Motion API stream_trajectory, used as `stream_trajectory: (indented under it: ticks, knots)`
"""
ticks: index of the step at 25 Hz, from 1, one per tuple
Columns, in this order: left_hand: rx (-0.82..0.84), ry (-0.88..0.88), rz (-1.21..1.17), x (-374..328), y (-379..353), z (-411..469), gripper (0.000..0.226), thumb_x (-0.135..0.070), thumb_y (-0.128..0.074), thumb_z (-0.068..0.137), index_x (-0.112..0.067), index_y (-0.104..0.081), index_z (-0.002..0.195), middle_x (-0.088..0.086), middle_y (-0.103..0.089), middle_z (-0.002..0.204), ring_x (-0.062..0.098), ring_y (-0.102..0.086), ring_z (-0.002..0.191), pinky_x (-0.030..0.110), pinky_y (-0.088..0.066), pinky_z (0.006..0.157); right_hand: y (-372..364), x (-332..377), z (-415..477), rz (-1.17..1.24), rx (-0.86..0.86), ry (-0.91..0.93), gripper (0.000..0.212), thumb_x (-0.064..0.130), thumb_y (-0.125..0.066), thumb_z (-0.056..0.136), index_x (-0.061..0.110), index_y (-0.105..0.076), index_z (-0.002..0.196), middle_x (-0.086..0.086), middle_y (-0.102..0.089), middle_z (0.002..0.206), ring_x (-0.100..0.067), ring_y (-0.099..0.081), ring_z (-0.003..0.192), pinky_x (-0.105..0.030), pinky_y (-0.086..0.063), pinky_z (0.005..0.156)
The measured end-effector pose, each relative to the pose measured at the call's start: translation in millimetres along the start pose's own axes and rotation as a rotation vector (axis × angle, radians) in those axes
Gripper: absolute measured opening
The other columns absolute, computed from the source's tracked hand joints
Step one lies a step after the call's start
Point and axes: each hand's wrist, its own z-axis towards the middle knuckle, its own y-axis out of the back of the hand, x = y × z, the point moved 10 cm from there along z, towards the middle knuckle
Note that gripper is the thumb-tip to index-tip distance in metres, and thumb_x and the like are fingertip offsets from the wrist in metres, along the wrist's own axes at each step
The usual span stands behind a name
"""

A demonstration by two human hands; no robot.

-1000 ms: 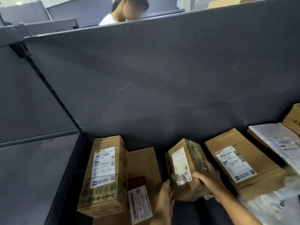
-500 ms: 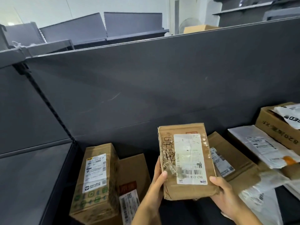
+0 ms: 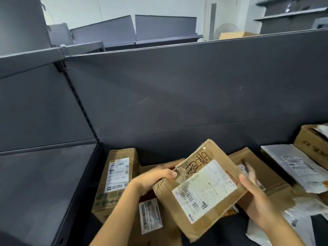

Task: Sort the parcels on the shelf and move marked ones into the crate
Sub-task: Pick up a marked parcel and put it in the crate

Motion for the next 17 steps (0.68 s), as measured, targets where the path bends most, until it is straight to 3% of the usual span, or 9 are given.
stream_trajectory:
  ticks: [3, 6, 8, 11, 15, 17]
  knots:
    - [-0.038, -0.002, 0.068, -20.3, 12.2, 1.8, 0.045, -0.041, -0.063, 0.066, -0.027, -0.066, 0.108, -0.006, -0.075, 0.097, 0.008, -0.069, 0.091, 0.02, -0.052, 0.08, -15.6, -7.3, -3.9, -0.007, 0.104, -0.032, 0.101, 0.053, -0.088, 0.034, 0.029, -0.054, 0.125, -0.005, -0.07, 0.109, -0.019, -0.067, 0.092, -0.034, -0.053, 0.074]
    - [-0.259, -0.127, -0.119, -21.5, 33.5, 4.7, 0.054, -0.053, -0.059, 0.073, -0.029, -0.062, 0.121, 0.001, -0.063, 0.127, 0.017, -0.058, 0.118, 0.036, -0.044, 0.104, -15.7, -4.2, -2.2, 0.075, 0.045, 0.013, 0.073, 0.041, -0.078, 0.053, 0.018, -0.058, 0.119, -0.006, -0.073, 0.092, -0.016, -0.069, 0.076, -0.032, -0.052, 0.067]
    - [-0.385, -0.188, -0.319, -2.0, 39.5, 0.8, 0.071, -0.068, -0.061, 0.066, -0.035, -0.054, 0.128, 0.003, -0.054, 0.138, 0.021, -0.051, 0.127, 0.047, -0.034, 0.112, -11.1, -0.8, 1.9, 0.156, -0.033, 0.066, 0.069, 0.039, -0.069, 0.063, 0.016, -0.054, 0.126, -0.009, -0.072, 0.1, -0.02, -0.07, 0.083, -0.035, -0.051, 0.07]
    - [-0.321, -0.203, -0.33, 25.5, 7.0, -1.5, 0.093, -0.074, -0.068, 0.059, -0.039, -0.037, 0.139, -0.002, -0.055, 0.137, 0.023, -0.052, 0.126, 0.053, -0.036, 0.109, -6.7, 6.3, 5.7, 0.257, -0.13, 0.146, 0.066, 0.032, -0.059, 0.072, 0.022, -0.045, 0.136, -0.01, -0.066, 0.113, -0.024, -0.063, 0.098, -0.041, -0.05, 0.075]
    - [-0.338, -0.205, -0.322, 28.1, -18.9, -4.0, 0.093, -0.052, -0.078, 0.057, -0.037, -0.034, 0.137, -0.01, -0.063, 0.126, 0.011, -0.06, 0.117, 0.035, -0.048, 0.101, -17.0, 3.7, 5.3, 0.288, -0.136, 0.2, 0.049, 0.024, -0.048, 0.086, 0.024, -0.043, 0.136, -0.001, -0.072, 0.103, -0.015, -0.069, 0.089, -0.041, -0.049, 0.08]
    - [-0.423, -0.231, -0.343, 23.7, -5.4, -7.8, 0.086, -0.044, -0.074, 0.058, -0.031, -0.038, 0.136, -0.006, -0.065, 0.125, 0.013, -0.061, 0.115, 0.034, -0.048, 0.1, -27.8, -6.2, 1.2, 0.255, -0.085, 0.184, 0.05, 0.031, -0.055, 0.082, 0.028, -0.044, 0.13, -0.001, -0.071, 0.107, -0.018, -0.067, 0.098, -0.043, -0.048, 0.085]
